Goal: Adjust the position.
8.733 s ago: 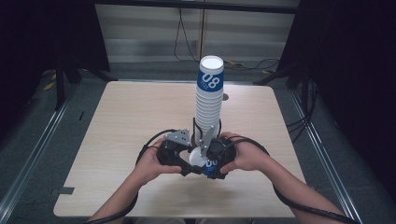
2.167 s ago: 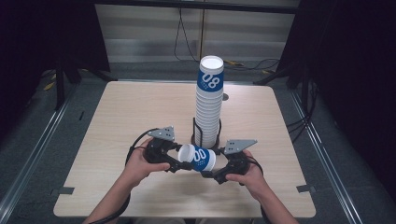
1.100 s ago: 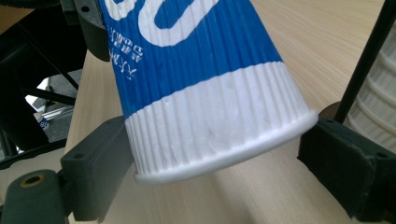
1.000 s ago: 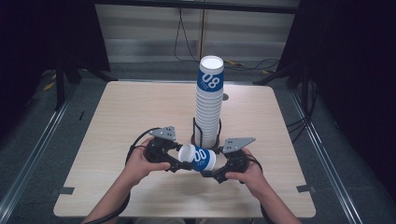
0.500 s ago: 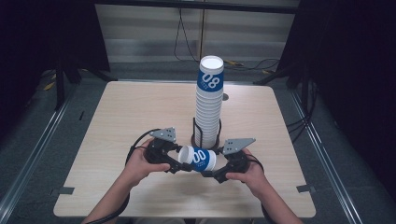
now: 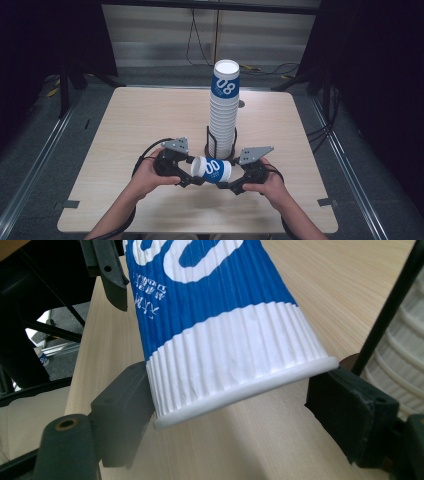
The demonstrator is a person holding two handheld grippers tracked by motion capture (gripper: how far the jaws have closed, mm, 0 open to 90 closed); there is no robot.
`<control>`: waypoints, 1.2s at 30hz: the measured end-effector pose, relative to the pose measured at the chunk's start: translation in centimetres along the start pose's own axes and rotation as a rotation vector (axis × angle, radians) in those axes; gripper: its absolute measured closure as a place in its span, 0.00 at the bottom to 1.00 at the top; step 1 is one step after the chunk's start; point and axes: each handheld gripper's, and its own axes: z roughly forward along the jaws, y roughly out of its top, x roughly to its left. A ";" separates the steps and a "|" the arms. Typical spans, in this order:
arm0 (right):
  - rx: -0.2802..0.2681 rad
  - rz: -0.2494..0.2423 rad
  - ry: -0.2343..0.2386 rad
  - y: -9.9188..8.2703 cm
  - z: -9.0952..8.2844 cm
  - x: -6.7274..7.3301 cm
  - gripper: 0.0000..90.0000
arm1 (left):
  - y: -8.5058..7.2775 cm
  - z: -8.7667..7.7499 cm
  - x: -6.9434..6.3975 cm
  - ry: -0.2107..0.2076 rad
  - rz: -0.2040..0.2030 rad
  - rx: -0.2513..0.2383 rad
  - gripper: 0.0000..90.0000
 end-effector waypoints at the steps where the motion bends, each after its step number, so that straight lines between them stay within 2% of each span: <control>1: 0.001 0.003 0.001 -0.1 -0.1 0.0 0.22 | 0.0 0.0 0.0 0.006 0.003 0.009 0.26; 4: 0.014 0.006 -0.001 -0.2 -0.3 -0.1 0.22 | 0.0 0.0 0.0 0.016 0.005 0.023 0.23; 7: 0.048 0.001 -0.010 -0.3 -0.4 -0.2 0.22 | 0.0 0.0 0.0 0.034 0.011 0.049 0.24; 10: 0.088 -0.005 -0.020 -0.2 -0.7 -0.3 0.22 | 0.0 0.1 -0.1 0.035 0.014 0.053 0.23; 15: 0.155 -0.020 -0.024 0.2 -1.0 -0.3 0.22 | 0.1 0.2 -0.2 0.046 0.035 0.089 0.23; 20: 0.216 -0.052 -0.026 0.7 -1.0 -0.3 0.22 | 0.0 0.2 -0.2 0.063 0.046 0.114 0.23; 22: 0.246 -0.062 -0.030 0.9 -1.0 -0.3 0.22 | -0.1 0.3 -0.3 0.066 0.033 0.112 0.23; 26: 0.293 -0.093 -0.029 1.3 -0.9 -0.2 0.22 | -0.1 0.3 -0.4 0.068 0.042 0.151 0.23; 36: 0.419 -0.177 -0.066 2.7 -0.8 -0.1 0.22 | 0.0 0.5 -0.5 0.076 0.050 0.168 0.23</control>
